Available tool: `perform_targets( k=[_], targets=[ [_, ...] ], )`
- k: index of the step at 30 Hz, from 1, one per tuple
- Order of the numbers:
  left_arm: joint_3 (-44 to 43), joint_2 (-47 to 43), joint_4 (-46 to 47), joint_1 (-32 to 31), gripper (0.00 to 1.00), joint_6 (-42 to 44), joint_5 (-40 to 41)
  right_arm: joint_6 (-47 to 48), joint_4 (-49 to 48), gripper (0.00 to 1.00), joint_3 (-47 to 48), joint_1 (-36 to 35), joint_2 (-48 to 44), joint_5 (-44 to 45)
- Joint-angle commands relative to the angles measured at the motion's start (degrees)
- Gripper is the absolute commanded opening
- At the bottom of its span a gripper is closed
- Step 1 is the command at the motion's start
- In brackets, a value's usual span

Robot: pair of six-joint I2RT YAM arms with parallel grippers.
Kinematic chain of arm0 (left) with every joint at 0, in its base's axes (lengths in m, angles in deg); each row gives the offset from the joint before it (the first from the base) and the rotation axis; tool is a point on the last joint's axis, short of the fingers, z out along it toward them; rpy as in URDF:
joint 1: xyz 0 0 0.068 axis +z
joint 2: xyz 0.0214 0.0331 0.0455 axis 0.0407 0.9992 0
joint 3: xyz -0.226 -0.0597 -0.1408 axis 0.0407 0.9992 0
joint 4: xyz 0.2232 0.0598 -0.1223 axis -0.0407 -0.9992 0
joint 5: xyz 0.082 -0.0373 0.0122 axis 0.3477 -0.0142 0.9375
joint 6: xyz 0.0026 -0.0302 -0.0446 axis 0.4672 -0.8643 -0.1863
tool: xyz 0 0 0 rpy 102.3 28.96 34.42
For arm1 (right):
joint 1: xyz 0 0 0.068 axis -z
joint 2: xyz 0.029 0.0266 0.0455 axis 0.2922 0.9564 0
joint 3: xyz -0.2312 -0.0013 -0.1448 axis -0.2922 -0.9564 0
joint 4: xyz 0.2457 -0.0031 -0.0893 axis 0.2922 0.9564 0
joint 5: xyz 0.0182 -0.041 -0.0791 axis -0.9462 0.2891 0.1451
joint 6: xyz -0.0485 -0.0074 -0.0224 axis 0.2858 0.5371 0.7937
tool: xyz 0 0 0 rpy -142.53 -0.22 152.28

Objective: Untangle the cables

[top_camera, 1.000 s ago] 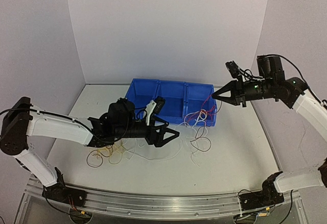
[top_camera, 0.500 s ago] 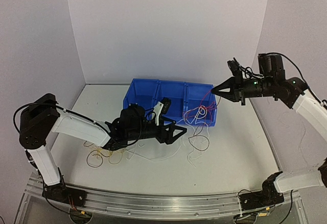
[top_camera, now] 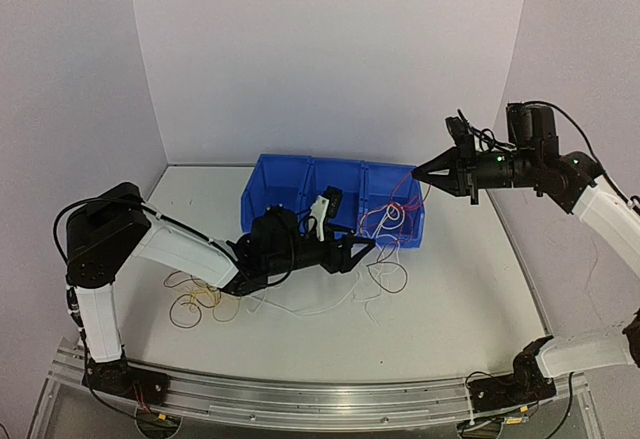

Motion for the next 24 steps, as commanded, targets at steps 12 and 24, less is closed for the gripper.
perform_targets(
  k=[12, 24],
  targets=[
    [-6.64, 4.86, 7.13, -0.32, 0.31, 1.38, -4.49, -3.22, -4.06, 0.0, -0.83, -0.71, -1.75, -0.7],
    [1.71, -1.06, -0.73, -0.23, 0.0, -0.5, 11.86, 10.74, 10.64, 0.0, 2.58, -0.66, -5.03, 19.73]
  ],
)
